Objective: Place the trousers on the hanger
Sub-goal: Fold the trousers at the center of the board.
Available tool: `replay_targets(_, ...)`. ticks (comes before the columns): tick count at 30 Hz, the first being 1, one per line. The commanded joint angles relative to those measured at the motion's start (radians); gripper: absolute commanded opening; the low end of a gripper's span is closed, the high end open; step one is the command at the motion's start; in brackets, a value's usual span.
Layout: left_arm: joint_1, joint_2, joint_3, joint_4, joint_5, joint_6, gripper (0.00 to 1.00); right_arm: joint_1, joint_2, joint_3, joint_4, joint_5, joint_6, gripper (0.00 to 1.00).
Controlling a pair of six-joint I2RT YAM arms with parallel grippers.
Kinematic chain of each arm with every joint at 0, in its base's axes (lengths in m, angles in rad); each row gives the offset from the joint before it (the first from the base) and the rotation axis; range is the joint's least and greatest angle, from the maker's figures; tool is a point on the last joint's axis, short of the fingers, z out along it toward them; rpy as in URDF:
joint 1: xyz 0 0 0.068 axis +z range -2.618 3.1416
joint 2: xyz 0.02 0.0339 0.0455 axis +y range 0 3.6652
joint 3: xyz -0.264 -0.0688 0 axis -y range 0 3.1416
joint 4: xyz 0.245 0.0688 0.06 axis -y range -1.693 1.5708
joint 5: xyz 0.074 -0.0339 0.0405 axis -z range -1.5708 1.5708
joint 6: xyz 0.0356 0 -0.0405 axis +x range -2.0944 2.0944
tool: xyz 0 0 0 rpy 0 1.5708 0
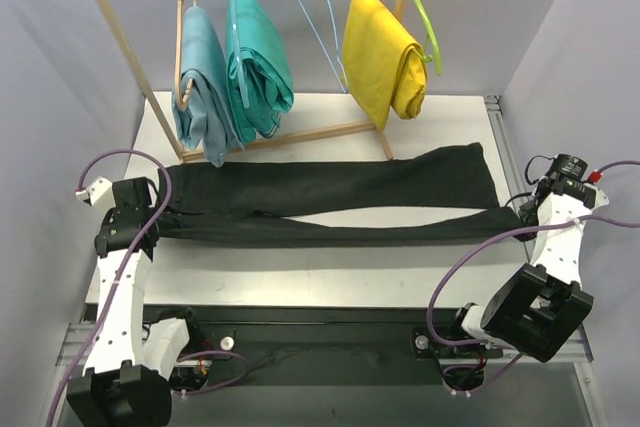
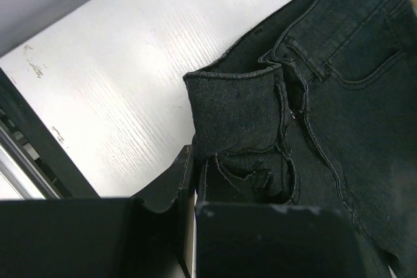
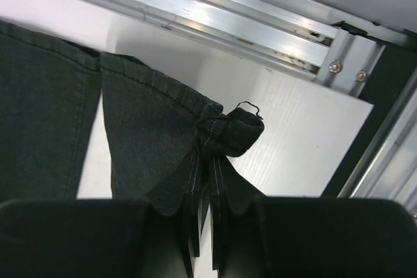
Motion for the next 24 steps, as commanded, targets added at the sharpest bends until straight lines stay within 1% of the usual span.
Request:
replay_targets(1,0.018,-0.120,0.012,0.002,-0.181,0.077,0.00,-0.018,-0.046,-0.023,0.014,0.191,-0.055,0.00)
replay_targets(3,0.018,-0.169,0.016,-0.015,-0.194,0.110,0.00,-0.017,-0.059,-0.024,0.005,0.208,-0.078,0.00)
replay_targets(9,0.020,-0.251,0.053,-0.061,-0.241,0.216,0.00,-0.017,-0.100,-0.003,-0.052,0.297,-0.133,0.00)
replay_targets(13,0.017,-0.281,0.079,-0.065,-0.275,0.289,0.00,-0.011,-0.135,0.006,-0.054,0.309,-0.156,0.00)
replay_targets(16,0.017,-0.283,0.099,-0.048,-0.283,0.332,0.00,0.011,-0.119,0.042,-0.034,0.346,-0.188,0.00)
replay_targets(19,0.017,-0.239,0.119,-0.014,-0.238,0.386,0.00,0.027,-0.079,0.106,-0.015,0.380,-0.213,0.00)
replay_targets(23,0.018,-0.107,0.154,-0.023,-0.136,0.352,0.00,0.095,0.003,0.178,0.000,0.433,-0.233,0.00)
replay_targets(24,0.017,-0.078,0.176,-0.026,-0.078,0.346,0.00,0.131,0.021,0.215,-0.002,0.444,-0.239,0.00)
